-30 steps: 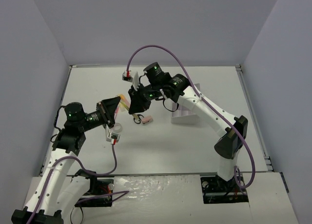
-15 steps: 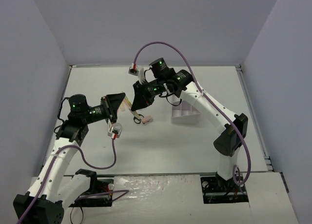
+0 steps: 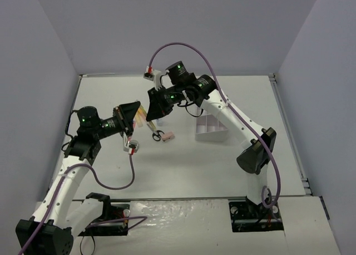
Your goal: Sort the stationery into containers
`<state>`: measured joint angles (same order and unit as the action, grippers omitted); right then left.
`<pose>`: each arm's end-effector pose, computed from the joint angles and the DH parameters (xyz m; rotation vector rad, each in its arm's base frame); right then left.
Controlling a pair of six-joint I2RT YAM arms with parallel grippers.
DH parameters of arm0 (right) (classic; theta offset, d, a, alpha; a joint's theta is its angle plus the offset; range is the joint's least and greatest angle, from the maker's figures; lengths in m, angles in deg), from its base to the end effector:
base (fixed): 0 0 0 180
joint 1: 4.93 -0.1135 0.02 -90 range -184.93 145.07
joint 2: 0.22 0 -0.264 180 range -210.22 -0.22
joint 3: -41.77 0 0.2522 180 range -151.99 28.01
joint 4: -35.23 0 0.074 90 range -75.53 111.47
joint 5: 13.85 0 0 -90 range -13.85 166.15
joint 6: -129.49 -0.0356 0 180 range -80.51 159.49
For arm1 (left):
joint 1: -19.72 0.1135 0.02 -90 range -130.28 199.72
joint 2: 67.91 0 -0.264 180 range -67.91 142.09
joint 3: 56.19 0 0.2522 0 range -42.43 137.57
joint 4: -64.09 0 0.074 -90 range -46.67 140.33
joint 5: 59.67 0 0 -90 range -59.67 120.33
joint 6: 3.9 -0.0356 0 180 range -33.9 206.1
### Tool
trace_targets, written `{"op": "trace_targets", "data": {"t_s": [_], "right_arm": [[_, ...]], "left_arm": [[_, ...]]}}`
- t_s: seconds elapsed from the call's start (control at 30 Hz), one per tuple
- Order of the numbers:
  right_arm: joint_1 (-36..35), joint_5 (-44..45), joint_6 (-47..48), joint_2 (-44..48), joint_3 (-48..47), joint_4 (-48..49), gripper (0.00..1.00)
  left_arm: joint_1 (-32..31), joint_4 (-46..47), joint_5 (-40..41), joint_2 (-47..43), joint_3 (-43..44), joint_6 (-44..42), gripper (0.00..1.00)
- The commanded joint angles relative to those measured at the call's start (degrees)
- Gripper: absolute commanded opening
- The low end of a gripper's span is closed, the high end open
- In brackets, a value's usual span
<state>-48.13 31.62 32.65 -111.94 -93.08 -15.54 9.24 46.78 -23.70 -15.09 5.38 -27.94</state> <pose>0.3020 0.3178 0.4117 -1.1521 1.8370 1.3196 0.1949 -0.0654 0.3481 1.6844 0.1191 0.5579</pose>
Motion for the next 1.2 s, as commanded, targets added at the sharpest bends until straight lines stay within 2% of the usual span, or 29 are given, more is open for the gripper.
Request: {"op": "trace_targets", "data": {"t_s": [0.0, 0.17, 0.37, 0.53, 0.93, 1.17], "right_arm": [[-0.29, 3.37, -0.26, -2.20, -5.31, 9.37, 0.00], [-0.32, -0.20, 1.84, -2.05, -7.09, 9.42, 0.00], [-0.31, -3.15, 2.91, -0.80, -5.04, 9.45, 0.00], [-0.31, -0.35, 3.13, -1.27, -5.53, 9.49, 0.00], [-0.48, 7.32, 4.34, -5.88, -14.43, 10.89, 0.00], [-1.19, 3.49, 5.09, -5.52, -13.39, 11.52, 0.00]], "left_arm": [[-1.65, 0.38, -8.56, -0.51, 0.49, -43.11, 0.00], [-1.65, 1.03, -9.90, -0.12, 0.22, -43.11, 0.00], [-1.70, 3.49, -12.64, 0.33, -0.90, -43.11, 0.00], [-3.02, 8.92, -14.79, 2.36, -1.50, -43.11, 0.00], [-4.11, 8.97, -11.95, 2.46, -2.88, -43.11, 0.00], [-4.47, 9.70, -13.47, 2.73, -2.90, -43.11, 0.00]]}}
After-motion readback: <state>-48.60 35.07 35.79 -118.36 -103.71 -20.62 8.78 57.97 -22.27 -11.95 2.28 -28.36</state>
